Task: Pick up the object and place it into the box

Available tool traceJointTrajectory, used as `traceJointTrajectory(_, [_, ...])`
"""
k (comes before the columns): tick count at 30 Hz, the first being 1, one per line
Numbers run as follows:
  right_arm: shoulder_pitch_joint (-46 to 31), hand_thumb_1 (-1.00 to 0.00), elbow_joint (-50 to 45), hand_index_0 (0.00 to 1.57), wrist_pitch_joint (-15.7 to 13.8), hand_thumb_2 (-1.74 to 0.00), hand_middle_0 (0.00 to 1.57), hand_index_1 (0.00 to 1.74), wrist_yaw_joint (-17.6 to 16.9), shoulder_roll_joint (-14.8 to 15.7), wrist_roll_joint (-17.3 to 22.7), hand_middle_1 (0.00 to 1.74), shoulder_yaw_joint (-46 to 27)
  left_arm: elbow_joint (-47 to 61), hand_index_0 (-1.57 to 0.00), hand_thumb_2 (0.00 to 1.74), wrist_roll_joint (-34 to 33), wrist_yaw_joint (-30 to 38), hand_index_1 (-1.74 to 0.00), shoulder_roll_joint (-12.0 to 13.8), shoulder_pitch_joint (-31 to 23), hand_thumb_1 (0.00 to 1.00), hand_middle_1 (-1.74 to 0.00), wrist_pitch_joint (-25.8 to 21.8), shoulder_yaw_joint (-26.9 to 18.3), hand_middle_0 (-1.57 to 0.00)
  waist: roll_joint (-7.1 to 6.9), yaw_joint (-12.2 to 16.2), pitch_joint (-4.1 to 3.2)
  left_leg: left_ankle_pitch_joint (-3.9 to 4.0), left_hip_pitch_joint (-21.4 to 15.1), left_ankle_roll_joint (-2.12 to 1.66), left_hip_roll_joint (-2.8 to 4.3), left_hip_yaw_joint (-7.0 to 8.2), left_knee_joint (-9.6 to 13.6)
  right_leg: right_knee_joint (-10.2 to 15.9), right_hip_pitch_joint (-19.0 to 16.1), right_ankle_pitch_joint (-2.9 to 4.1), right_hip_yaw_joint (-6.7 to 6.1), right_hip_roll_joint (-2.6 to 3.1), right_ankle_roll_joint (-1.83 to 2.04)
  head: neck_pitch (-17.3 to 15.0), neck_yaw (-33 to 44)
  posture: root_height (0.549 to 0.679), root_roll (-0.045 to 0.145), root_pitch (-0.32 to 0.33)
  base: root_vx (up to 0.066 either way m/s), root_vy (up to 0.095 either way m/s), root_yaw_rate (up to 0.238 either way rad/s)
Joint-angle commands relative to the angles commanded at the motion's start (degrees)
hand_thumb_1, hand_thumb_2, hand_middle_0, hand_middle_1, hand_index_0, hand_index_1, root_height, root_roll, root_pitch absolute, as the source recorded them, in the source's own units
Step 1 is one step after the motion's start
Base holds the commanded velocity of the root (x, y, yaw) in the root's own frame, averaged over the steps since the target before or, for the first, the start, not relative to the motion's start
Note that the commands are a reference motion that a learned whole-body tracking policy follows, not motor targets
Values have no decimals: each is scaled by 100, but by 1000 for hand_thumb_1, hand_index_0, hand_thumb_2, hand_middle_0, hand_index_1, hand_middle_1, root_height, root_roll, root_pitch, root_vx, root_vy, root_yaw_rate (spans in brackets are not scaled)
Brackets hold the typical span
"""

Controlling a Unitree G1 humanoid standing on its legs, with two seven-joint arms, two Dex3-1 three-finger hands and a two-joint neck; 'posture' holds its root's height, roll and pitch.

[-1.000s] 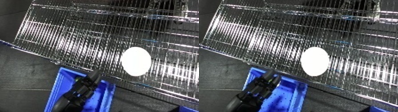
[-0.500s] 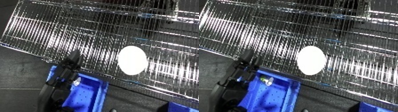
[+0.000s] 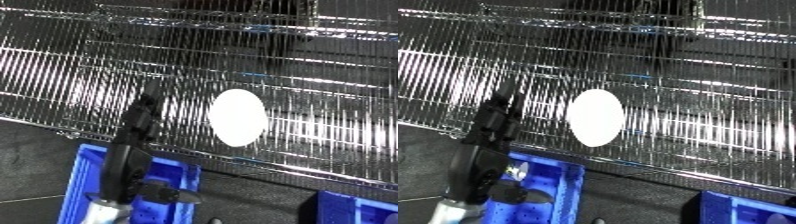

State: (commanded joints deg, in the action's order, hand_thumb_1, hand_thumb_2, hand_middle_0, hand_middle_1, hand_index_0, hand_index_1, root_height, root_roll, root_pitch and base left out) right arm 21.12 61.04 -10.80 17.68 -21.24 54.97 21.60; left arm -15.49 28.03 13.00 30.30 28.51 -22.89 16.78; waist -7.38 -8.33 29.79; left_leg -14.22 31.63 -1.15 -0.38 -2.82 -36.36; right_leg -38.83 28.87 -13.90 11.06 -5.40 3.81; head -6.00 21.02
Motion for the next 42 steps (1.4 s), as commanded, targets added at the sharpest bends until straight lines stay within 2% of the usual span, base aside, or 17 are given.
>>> traceJointTrajectory(8, [120,0,-196,0,99,0,0,0,-78,-15,-87,0,115,-686,0,0,96,85,0,-185,383,0,0,45,99,0,-71,207,0,-63,85,-8,82,94,-126,-69,145,3,-109,67,4,223,241,641,4,119,4,37,-115])
traceJointTrajectory(18, [155,0,-434,0,154,0,0,0,-214,-6,-67,0,248,-1434,0,0,332,144,0,-411,874,0,0,20,118,0,-200,456,0,-133,305,-9,172,161,-263,-112,401,48,-221,174,34,621,467,638,-5,143,4,19,-89])
traceJointTrajectory(23, [111,0,-591,0,156,0,0,0,-281,-7,-56,0,310,-1698,0,0,342,152,0,-457,1142,0,0,15,131,0,-250,578,0,-173,374,-10,203,195,-306,-97,485,67,-276,219,50,717,570,637,-7,155,4,19,-84])
traceJointTrajectory(32, [85,0,-745,0,129,0,0,0,-307,6,-52,0,403,-2035,-706,783,433,162,-783,-535,1596,450,-783,59,180,-706,-284,734,0,-213,392,-26,231,246,-323,-41,527,88,-345,242,73,808,725,638,-5,163,3,16,-52])
traceJointTrajectory(37, [76,0,-734,0,79,0,0,0,-328,62,-57,0,445,-2158,-1099,1218,473,170,-1218,-568,1714,700,-1218,53,186,-1099,-281,755,0,-226,339,-40,230,257,-297,3,481,83,-349,226,80,783,757,639,-3,161,1,3,4])
traceJointTrajectory(42, [81,0,-695,0,65,0,0,0,-345,109,-89,0,442,-2269,-1492,1653,574,92,-1653,-566,1721,950,-1653,70,166,-1492,-241,738,0,-196,234,-50,209,256,-191,55,409,76,-346,200,82,786,776,640,0,157,-6,8,32])
